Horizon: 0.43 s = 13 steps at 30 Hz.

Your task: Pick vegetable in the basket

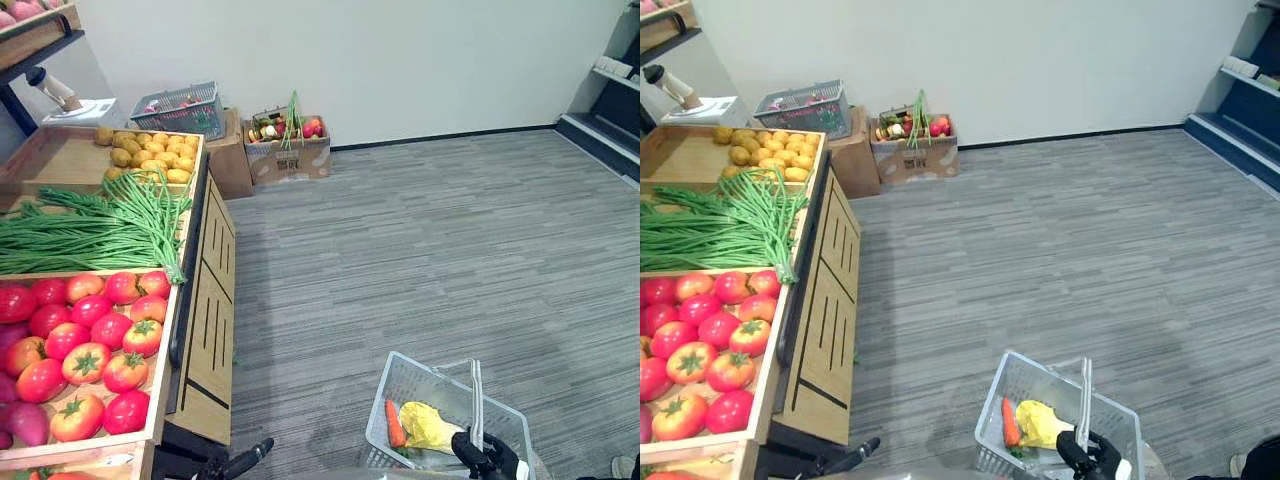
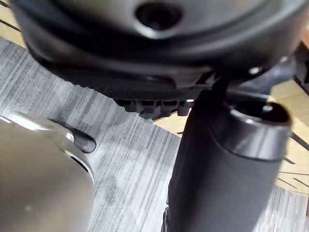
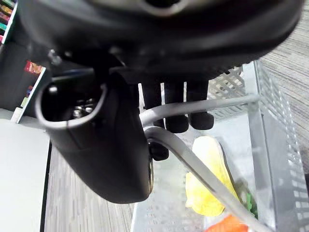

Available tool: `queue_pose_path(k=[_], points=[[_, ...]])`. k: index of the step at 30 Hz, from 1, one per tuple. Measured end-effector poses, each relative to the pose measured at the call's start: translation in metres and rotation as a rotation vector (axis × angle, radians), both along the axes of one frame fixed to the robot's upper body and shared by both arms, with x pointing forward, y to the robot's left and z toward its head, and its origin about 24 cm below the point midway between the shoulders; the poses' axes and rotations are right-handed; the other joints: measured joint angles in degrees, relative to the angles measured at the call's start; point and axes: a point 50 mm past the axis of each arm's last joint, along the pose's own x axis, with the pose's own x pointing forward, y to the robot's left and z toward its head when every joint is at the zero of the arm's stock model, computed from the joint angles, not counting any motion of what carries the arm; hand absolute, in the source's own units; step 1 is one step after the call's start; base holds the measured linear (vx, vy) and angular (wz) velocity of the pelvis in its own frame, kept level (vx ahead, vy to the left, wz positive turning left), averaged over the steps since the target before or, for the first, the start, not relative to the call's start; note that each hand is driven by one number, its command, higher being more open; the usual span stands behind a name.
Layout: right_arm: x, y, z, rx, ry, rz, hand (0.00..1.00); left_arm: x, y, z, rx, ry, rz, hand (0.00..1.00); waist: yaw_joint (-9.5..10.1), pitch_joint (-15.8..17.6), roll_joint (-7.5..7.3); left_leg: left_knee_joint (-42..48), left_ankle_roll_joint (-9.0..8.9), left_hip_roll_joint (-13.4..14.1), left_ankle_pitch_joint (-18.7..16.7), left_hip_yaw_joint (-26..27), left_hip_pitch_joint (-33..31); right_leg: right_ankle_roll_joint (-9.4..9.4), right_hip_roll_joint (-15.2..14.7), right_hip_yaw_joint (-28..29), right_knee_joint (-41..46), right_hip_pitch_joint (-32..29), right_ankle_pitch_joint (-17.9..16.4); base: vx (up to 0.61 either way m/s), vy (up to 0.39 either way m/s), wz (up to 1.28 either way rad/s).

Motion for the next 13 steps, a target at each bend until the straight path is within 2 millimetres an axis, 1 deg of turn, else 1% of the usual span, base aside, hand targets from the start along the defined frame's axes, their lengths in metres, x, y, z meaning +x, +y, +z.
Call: queue_pose_path(k=[5, 10, 13], points=[[-0.01, -0.002, -0.004, 0.008, 0.047, 0.032, 0.0, -0.009, 0.001, -0.001, 0.008, 0.03, 0.009, 1.0, -0.09, 0.0, 0.02, -2.3, -0.73, 0.2, 1.0, -0.5, 0.2, -0.17, 0.3, -1.1, -0.7, -0.1, 0.2, -0.1, -0.038, 0.03], [-0.017, -0.003, -0.006, 0.017, 0.079, 0.035, 0.0, -0.015, 0.001, -0.003, 0.012, 0.065, 0.011, 1.0, -0.29, -0.1, 0.1, -3.3, -1.38, 0.5, 1.4, -1.9, 0.3, -0.21, 0.8, -1.6, -0.8, -0.2, 0.2, 0.04, -0.023, 0.06], [-0.02, -0.003, -0.008, 0.031, 0.089, 0.007, 0.0, -0.016, 0.001, -0.003, 0.01, 0.072, 0.01, 1.0, -0.42, -0.3, 0.27, -3.4, -0.94, 0.3, 1.9, -2.2, 0.4, -0.46, 1.1, -2.1, -1.0, -0.1, 0.4, 0.09, -0.009, 0.03]])
